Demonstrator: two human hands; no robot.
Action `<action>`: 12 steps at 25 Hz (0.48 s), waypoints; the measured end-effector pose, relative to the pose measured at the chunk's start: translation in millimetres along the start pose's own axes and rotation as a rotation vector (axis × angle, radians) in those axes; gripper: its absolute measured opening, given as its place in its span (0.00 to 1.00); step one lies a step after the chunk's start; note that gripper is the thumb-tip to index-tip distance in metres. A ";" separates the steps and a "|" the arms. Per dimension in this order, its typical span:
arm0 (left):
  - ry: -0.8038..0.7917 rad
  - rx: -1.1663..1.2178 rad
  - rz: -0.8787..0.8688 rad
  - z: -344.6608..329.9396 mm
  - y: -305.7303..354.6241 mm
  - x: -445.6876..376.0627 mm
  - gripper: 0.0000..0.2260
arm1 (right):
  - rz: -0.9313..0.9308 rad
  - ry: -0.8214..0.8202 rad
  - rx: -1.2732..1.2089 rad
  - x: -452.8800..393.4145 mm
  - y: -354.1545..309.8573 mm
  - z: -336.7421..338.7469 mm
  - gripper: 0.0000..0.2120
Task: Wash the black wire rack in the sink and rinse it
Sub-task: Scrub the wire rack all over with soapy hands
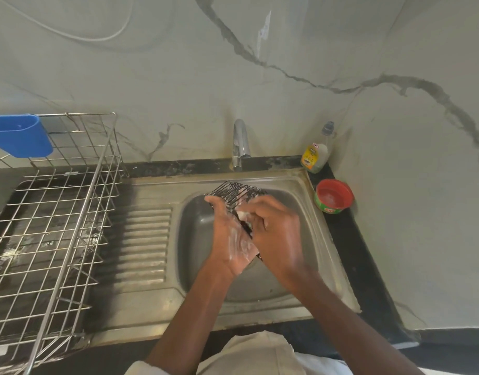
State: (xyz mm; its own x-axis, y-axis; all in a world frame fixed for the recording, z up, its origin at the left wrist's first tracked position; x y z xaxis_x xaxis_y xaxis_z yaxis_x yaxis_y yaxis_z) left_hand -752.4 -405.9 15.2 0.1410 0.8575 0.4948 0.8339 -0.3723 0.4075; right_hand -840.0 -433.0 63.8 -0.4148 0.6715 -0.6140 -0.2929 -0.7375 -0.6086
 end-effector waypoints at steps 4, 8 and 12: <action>-0.004 0.034 0.009 2.6 10.3 -0.2 0.51 | 0.190 -0.091 0.141 10.0 -2.8 1.5 0.10; 0.006 0.016 -0.024 7.9 12.7 -1.6 0.52 | 0.238 -0.083 0.195 39.9 0.8 13.7 0.16; 0.001 -0.017 -0.023 8.0 1.7 -8.5 0.41 | 0.110 -0.184 0.190 -14.9 -16.8 -9.4 0.09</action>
State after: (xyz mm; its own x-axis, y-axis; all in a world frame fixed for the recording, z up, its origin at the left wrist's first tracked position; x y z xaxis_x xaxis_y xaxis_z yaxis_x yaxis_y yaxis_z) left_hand -747.9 -411.0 5.6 0.1214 0.8655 0.4859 0.8278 -0.3585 0.4316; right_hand -820.7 -430.0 78.5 -0.5972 0.5749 -0.5593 -0.3861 -0.8173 -0.4278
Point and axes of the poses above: each hand's wrist, its own x-axis away from the middle knuckle, its own z-axis out of the back of the hand, y = z × x, the point moved 2 cm from there along -x, towards the middle knuckle, and after that the axes turned 12 degrees about z, right-handed, at the moved point
